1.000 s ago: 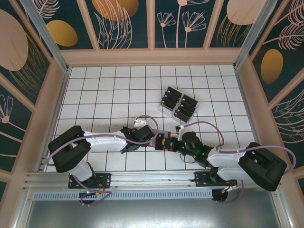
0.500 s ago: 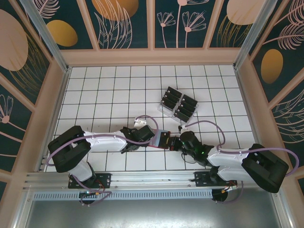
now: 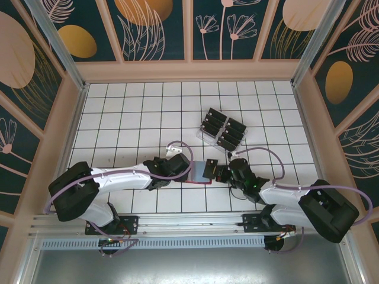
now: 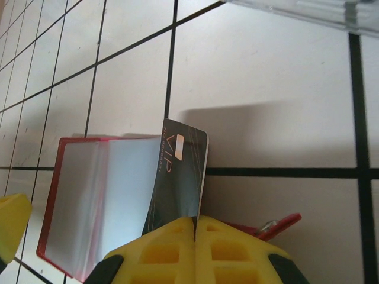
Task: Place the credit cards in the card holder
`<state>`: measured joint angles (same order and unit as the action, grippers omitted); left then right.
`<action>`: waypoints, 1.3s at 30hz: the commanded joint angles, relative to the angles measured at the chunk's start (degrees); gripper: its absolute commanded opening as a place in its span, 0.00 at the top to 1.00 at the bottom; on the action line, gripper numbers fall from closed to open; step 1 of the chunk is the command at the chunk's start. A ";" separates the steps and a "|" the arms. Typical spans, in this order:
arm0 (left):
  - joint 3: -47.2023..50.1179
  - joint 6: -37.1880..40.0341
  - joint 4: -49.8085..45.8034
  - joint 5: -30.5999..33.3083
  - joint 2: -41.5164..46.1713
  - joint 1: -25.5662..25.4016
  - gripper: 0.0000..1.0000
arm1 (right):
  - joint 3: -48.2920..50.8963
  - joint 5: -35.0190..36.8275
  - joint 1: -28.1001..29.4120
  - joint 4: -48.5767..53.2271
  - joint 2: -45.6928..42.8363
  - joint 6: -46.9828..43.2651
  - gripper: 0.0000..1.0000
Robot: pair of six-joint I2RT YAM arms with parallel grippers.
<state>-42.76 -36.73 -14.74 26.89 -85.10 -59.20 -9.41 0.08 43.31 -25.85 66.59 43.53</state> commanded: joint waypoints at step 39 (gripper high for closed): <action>4.05 0.27 2.52 2.27 -5.71 -0.03 0.02 | -2.72 -3.80 6.60 -13.15 2.35 5.63 1.00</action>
<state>-40.14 -35.68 -10.92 28.12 -89.76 -59.22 -12.97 -5.98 49.30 -34.41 68.10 48.60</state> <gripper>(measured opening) 0.985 0.046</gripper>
